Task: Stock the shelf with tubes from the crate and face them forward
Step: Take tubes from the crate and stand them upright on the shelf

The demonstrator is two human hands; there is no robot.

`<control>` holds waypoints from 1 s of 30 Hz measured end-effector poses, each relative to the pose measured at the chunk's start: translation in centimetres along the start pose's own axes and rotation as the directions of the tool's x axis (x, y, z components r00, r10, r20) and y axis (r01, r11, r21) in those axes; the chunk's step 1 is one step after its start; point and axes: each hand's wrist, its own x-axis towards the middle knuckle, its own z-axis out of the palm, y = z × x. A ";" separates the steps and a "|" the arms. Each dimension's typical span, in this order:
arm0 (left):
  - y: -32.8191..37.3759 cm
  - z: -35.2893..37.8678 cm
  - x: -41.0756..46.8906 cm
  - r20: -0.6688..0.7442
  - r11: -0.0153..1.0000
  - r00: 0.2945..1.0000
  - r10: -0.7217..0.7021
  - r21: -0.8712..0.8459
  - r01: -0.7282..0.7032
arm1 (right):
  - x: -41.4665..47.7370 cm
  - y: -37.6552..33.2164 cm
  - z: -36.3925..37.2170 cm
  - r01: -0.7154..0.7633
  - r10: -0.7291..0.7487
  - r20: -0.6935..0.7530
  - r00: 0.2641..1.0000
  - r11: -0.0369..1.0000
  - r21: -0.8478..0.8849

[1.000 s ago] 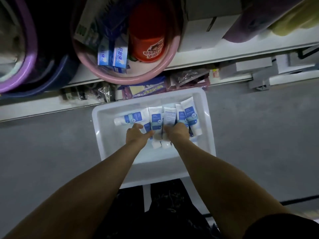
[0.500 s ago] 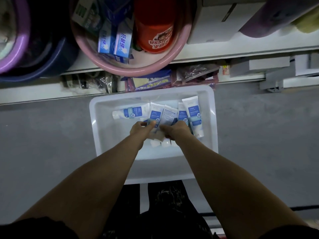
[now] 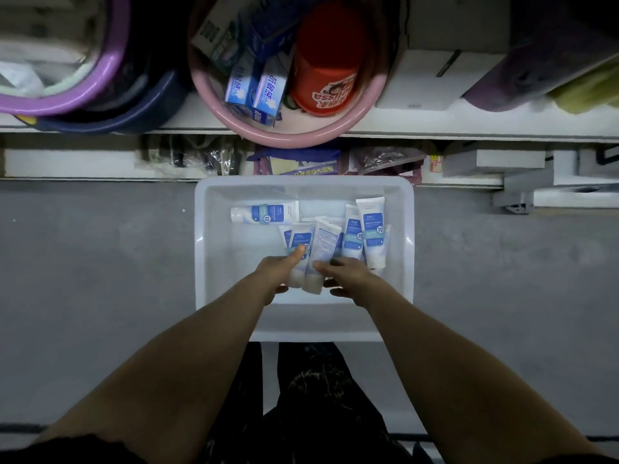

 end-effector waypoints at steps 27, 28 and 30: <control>-3.5 -26.4 -23.5 0.079 0.619 0.728 0.681 -0.593 -0.515 | -20.5 -8.4 24.7 0.529 -0.510 -0.140 0.849 0.813 0.243; -3.4 -27.9 -24.8 0.065 0.592 0.700 0.711 -0.593 -0.546 | -21.4 -9.4 26.3 0.567 -0.553 -0.128 0.823 0.788 0.242; -3.6 -31.8 -27.6 0.019 0.534 0.649 0.760 -0.588 -0.608 | -23.6 -11.4 30.0 0.641 -0.640 -0.090 0.763 0.731 0.235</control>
